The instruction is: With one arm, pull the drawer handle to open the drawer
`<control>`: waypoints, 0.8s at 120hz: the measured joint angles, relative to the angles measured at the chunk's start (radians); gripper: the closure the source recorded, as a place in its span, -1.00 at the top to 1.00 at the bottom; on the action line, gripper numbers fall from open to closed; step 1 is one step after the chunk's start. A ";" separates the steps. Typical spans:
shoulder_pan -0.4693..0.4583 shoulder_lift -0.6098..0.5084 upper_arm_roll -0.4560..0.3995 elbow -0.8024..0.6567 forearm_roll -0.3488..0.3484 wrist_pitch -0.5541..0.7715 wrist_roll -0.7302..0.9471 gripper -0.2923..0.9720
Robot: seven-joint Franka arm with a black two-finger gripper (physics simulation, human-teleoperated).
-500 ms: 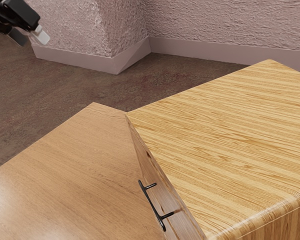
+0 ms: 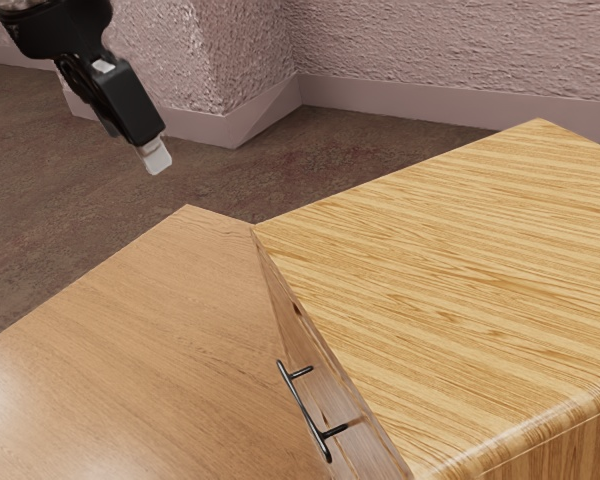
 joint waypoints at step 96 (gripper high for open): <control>-0.487 -0.278 0.184 -0.453 0.089 -0.212 -0.514 0.51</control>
